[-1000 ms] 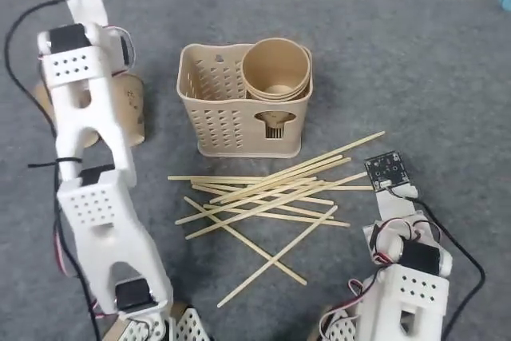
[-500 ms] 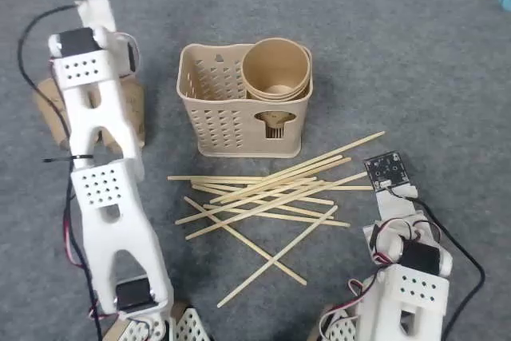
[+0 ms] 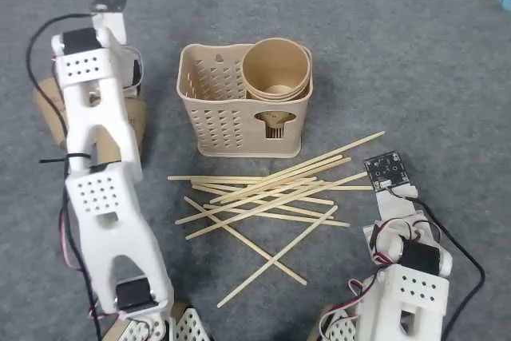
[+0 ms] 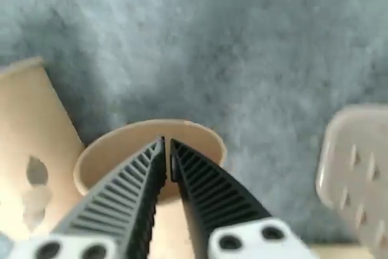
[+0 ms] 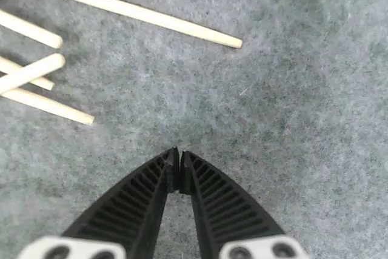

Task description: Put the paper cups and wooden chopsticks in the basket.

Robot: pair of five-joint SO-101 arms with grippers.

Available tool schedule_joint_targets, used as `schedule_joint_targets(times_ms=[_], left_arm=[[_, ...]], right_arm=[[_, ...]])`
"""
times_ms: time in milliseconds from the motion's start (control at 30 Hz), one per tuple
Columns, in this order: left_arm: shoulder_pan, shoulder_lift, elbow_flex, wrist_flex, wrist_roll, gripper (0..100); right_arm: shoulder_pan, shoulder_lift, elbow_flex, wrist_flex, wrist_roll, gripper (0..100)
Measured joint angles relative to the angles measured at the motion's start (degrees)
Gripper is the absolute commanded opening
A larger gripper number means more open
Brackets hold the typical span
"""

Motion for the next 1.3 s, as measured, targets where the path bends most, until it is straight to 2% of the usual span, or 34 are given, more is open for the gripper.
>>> schedule_joint_targets(times_ms=[433, 867, 1100, 1167, 1300], left_arm=[[-1.49, -21.19, 31.82, 0.0, -9.05, 1], [-10.02, -39.74, 48.62, 0.0, -18.11, 1], [-10.55, -53.71, 51.16, 0.18, -19.16, 1], [-10.73, -56.7, 51.16, 0.26, -19.16, 4], [-12.75, -59.34, 52.75, 0.26, -19.16, 16]], right_arm=[[0.0, 0.0, 0.0, 0.0, 0.0, 2.2], [0.0, 0.0, 0.0, 0.0, 0.0, 2.2], [0.0, 0.0, 0.0, 0.0, 0.0, 2.2], [0.0, 0.0, 0.0, 0.0, 0.0, 2.2], [0.0, 0.0, 0.0, 0.0, 0.0, 2.2]])
